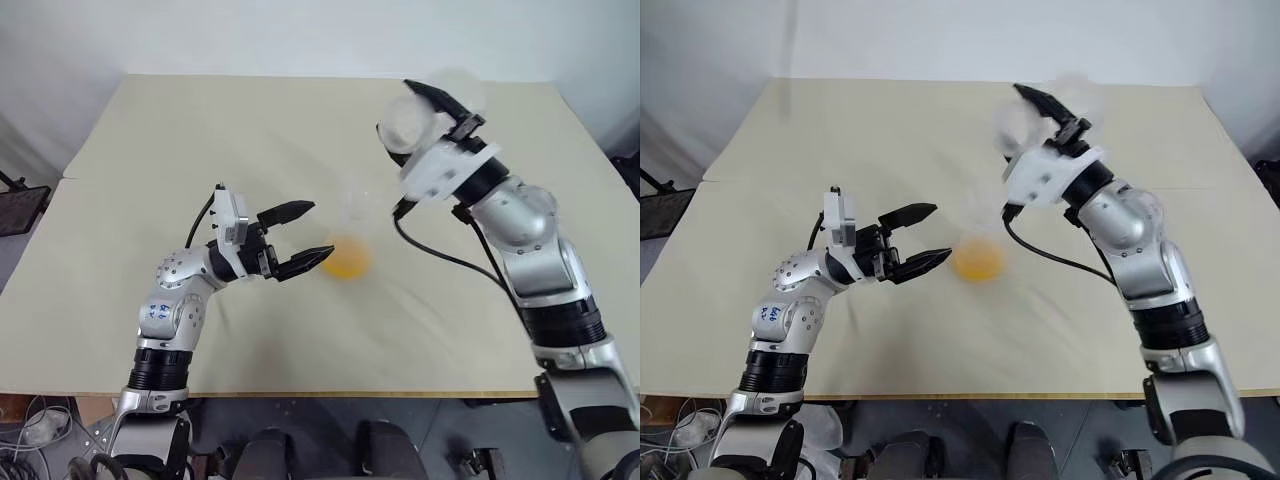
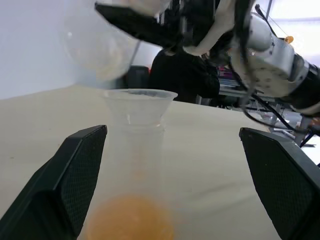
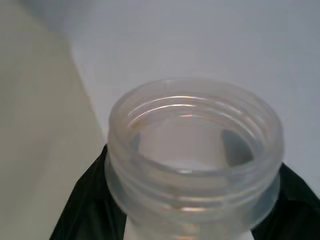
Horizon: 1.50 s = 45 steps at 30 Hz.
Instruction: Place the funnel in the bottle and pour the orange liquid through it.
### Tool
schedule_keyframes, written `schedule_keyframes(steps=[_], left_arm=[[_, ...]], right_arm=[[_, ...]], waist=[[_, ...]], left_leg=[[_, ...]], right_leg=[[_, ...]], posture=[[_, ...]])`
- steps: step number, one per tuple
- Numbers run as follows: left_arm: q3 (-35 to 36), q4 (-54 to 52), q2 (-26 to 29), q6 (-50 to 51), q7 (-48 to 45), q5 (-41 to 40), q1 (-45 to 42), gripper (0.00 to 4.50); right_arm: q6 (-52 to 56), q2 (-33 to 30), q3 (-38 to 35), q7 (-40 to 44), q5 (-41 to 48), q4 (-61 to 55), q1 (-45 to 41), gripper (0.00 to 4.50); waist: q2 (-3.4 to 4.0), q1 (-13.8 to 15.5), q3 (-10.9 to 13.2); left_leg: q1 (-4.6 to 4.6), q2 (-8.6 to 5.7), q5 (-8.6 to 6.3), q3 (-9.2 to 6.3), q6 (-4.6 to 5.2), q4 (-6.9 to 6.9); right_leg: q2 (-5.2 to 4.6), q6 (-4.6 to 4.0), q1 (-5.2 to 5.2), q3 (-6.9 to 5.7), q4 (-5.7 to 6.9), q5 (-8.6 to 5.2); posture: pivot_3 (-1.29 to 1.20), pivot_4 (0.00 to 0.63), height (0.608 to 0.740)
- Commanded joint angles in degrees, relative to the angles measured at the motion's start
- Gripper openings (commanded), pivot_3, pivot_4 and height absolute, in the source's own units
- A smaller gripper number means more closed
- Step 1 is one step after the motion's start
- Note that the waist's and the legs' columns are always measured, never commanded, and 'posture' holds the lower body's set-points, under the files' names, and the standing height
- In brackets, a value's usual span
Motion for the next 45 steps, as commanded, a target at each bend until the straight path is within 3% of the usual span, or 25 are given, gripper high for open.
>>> schedule_keyframes(steps=[1,7,14,24,30,39,45], left_arm=[[0.2,-1.3,0.4,-0.1,-0.3,-1.1,-1.0,4.5],[0.2,-1.5,0.7,0.2,-0.4,-1.2,-0.9,4.5],[0.0,-1.3,0.5,0.5,-0.5,-1.2,-0.8,4.5],[0.0,-1.1,0.5,1.0,-0.8,-1.3,-1.3,4.5],[0.1,-1.6,0.7,1.4,-0.7,-1.3,-1.0,4.5],[0.8,-3.0,2.0,2.2,-0.4,-1.4,0.9,4.5],[1.9,-1.4,4.0,2.7,-0.6,-1.5,-0.2,4.5]], right_arm=[[17.4,-1.0,-10.6,5.7,19.8,-7.0,0.6,2.47],[32.1,-5.0,-24.8,6.6,32.7,-3.2,5.0,2.47],[34.9,-10.9,-33.9,5.6,32.6,5.1,13.6,2.47],[30.3,-8.6,-36.5,5.5,33.2,8.7,20.2,2.47],[29.4,-6.4,-38.1,6.2,36.6,6.0,23.1,4.49],[26.1,-8.3,-42.9,9.9,41.9,-0.4,25.1,4.49],[19.0,-9.6,-44.3,12.8,42.8,1.4,21.1,4.49]], waist=[[0.0,0.2,0.0],[0.0,0.4,0.0],[0.0,0.3,0.0],[0.0,0.2,0.0],[0.0,0.3,0.0],[0.01,1.5,0.0],[0.01,1.5,0.0]], left_leg=[[-0.01,-0.03,0.0,-0.06,0.0,0.01],[-0.01,-0.04,0.0,0.03,0.0,-0.04],[0.01,-0.03,0.0,0.48,0.0,-0.07],[0.05,0.0,0.0,0.64,0.0,-0.06],[0.06,0.01,0.0,0.64,-0.01,-0.03],[0.06,-0.01,0.0,0.65,-0.01,-0.01],[0.06,-0.03,0.0,0.67,-0.01,-0.01]], right_leg=[[-0.01,0.0,0.03,-0.01,0.0,0.0],[0.0,0.0,0.05,-0.08,-0.01,0.0],[0.0,0.0,0.03,-0.05,-0.05,0.0],[0.0,0.0,0.02,0.04,-0.07,0.0],[0.02,0.0,0.02,0.06,-0.07,0.0],[0.0,0.0,0.02,0.1,-0.08,0.0],[0.0,0.0,0.03,0.1,-0.09,0.0]], posture=[[0.0,0.15,0.74],[0.0,0.15,0.74],[0.0,0.15,0.74],[0.0,0.15,0.74],[0.0,0.15,0.74],[0.0,0.15,0.74],[0.0,0.15,0.74]])
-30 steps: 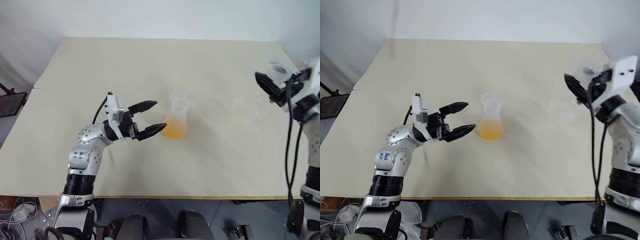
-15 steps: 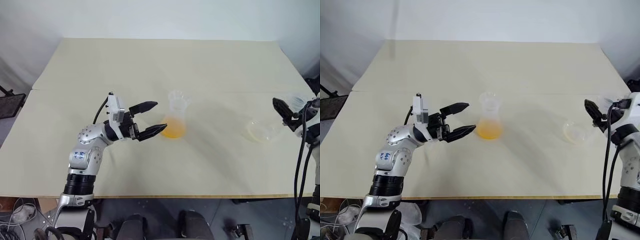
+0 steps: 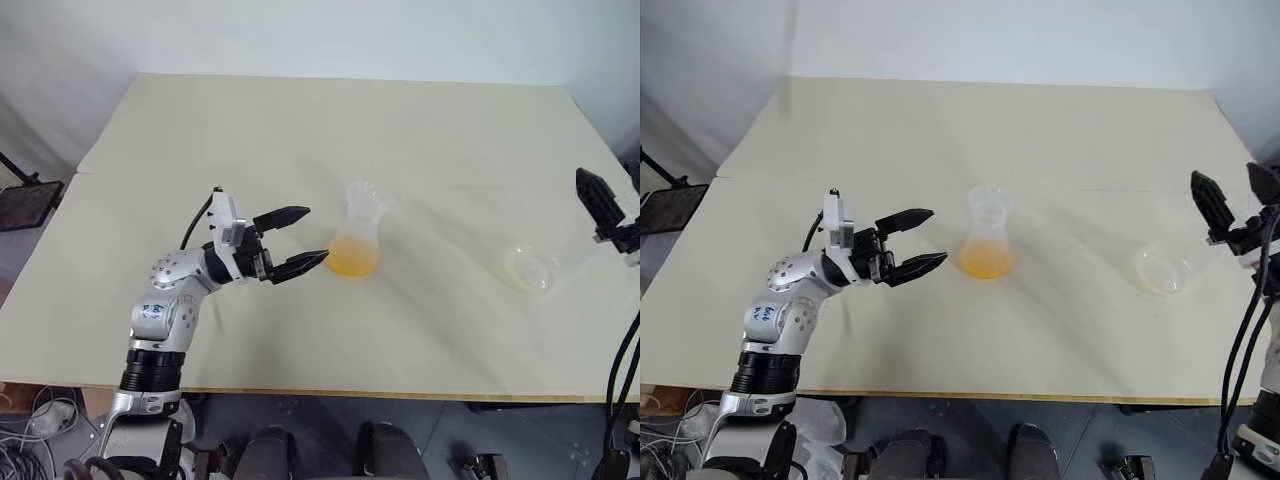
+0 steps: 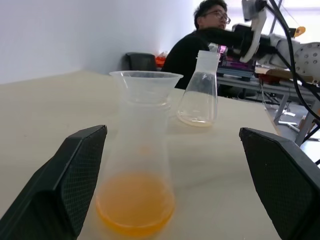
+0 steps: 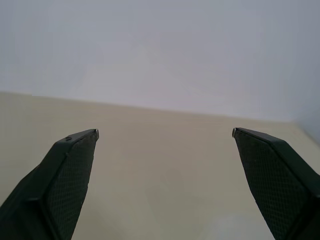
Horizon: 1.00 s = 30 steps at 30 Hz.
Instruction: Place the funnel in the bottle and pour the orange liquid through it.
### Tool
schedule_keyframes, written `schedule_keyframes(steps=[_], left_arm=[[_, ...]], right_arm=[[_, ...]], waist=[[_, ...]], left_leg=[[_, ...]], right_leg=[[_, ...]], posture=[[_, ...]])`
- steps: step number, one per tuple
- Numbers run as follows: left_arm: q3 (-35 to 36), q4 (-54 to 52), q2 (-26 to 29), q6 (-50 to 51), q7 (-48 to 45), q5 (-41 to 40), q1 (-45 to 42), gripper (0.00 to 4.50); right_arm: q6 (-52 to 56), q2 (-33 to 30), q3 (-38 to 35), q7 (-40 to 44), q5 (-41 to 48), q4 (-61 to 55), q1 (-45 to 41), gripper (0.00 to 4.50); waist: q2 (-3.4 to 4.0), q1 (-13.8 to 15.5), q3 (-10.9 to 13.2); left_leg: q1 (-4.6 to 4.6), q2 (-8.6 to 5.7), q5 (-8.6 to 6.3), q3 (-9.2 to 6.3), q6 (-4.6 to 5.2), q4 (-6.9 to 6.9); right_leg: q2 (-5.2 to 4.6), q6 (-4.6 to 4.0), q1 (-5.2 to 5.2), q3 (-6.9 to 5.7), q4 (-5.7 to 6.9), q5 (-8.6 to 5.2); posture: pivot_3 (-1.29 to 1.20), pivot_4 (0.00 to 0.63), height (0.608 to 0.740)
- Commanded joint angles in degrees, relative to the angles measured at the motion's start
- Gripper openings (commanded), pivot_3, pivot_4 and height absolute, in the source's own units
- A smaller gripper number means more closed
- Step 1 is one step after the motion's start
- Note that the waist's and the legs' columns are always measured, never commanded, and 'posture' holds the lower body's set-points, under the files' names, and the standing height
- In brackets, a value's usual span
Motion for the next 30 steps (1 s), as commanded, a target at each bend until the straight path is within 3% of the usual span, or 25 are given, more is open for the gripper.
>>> schedule_keyframes(steps=[1,9,14,17,26,30], left_arm=[[1.5,-0.9,1.3,-0.3,-0.4,-1.3,-1.1,4.5],[2.0,1.3,7.2,-1.6,-2.0,1.2,-1.6,4.5],[3.6,1.4,13.0,-3.9,-4.4,2.6,2.3,4.5],[5.7,1.5,15.3,-5.9,-5.2,2.6,6.2,4.5],[6.7,-1.3,14.6,-11.8,-1.9,4.8,13.9,4.5],[6.8,-2.9,14.3,-12.3,-0.5,4.4,15.1,4.5]], right_arm=[[-5.4,-2.1,-1.9,2.5,1.7,-0.4,-3.5,4.49],[-3.3,-5.8,5.2,13.2,4.9,-3.7,-6.3,4.49],[3.8,-8.7,10.8,23.3,10.0,-11.9,2.0,4.49],[2.9,-8.8,13.8,28.1,8.6,-17.2,9.7,4.49],[-7.8,-4.0,17.6,31.8,0.1,-16.7,22.1,4.49],[-10.5,-2.7,17.2,31.8,-1.2,-13.6,23.5,4.49]], waist=[[0.0,0.0,0.0],[0.0,-0.1,0.0],[0.0,0.1,0.0],[0.0,0.2,0.0],[-0.03,0.7,0.0],[-0.03,0.8,0.0]], left_leg=[[0.0,0.01,0.0,0.01,0.0,0.0],[0.02,0.03,0.0,0.0,0.0,-0.01],[0.0,0.02,0.0,-0.04,0.0,-0.02],[-0.02,0.02,0.0,-0.11,0.0,-0.06],[0.03,0.02,-0.01,-0.17,0.01,0.04],[0.05,0.01,-0.01,-0.18,0.01,0.04]], right_leg=[[0.0,0.0,0.0,0.0,-0.01,0.0],[0.03,0.0,0.0,-0.02,-0.01,0.0],[0.02,0.0,0.0,-0.06,-0.01,0.0],[0.01,0.0,0.0,-0.11,-0.01,0.0],[-0.01,0.0,0.11,-0.09,-0.06,0.0],[-0.02,0.0,0.1,-0.05,-0.07,0.0]], posture=[[0.0,0.15,0.74],[0.0,0.15,0.74],[0.0,0.15,0.74],[0.0,0.15,0.74],[0.0,0.15,0.74],[0.0,0.15,0.74]])
